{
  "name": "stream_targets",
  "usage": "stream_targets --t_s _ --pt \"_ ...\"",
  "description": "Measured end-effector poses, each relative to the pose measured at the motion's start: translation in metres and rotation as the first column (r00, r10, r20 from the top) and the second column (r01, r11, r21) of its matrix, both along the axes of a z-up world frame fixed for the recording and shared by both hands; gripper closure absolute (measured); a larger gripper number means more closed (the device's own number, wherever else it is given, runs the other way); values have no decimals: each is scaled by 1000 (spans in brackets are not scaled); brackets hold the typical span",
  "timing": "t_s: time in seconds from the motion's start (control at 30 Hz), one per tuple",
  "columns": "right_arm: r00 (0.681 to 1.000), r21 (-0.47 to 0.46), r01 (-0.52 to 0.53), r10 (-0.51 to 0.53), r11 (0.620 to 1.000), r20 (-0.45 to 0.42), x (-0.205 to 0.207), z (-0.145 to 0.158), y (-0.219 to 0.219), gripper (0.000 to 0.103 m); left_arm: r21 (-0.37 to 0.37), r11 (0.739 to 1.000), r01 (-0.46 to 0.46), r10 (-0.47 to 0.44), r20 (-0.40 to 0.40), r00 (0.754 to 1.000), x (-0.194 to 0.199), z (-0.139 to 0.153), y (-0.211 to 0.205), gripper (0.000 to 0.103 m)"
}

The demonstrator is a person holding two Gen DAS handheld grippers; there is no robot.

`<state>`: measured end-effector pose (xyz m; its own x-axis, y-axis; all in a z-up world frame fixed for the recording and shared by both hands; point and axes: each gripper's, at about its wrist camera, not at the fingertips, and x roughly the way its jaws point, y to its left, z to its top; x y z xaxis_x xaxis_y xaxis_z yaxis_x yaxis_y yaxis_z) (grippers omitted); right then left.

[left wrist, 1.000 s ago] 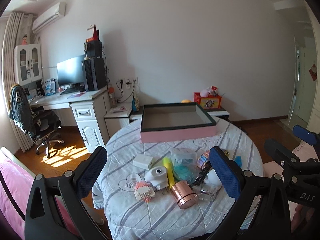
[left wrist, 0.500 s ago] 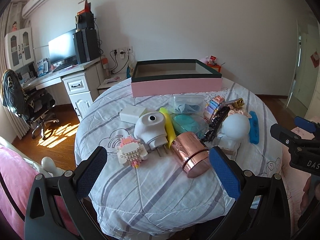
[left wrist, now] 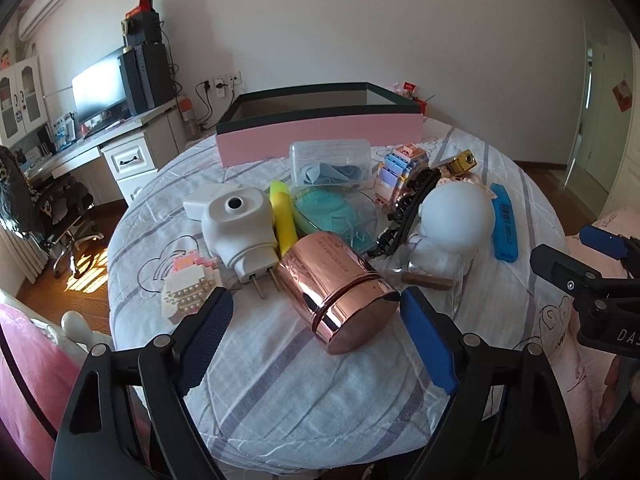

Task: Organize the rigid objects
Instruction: 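Reach the left tool to the rose-gold cylinder while the right tool reaches the white astronaut figure, then grasp the rose-gold cylinder with the left tool while the right tool grasps the astronaut figure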

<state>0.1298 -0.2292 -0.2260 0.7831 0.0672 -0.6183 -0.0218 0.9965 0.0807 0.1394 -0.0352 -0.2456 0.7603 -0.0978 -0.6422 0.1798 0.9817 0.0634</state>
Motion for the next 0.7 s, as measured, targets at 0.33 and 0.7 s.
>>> stream_targets --t_s 0.33,0.7 --pt "1000 14 -12 12 1000 -28 18 -12 -2 0 -32 998 51 -51 -14 999 14 -11 1 34" --pt "996 56 -83 80 995 47 16 10 21 0 -59 993 101 -98 49 994 -12 17 17 34"
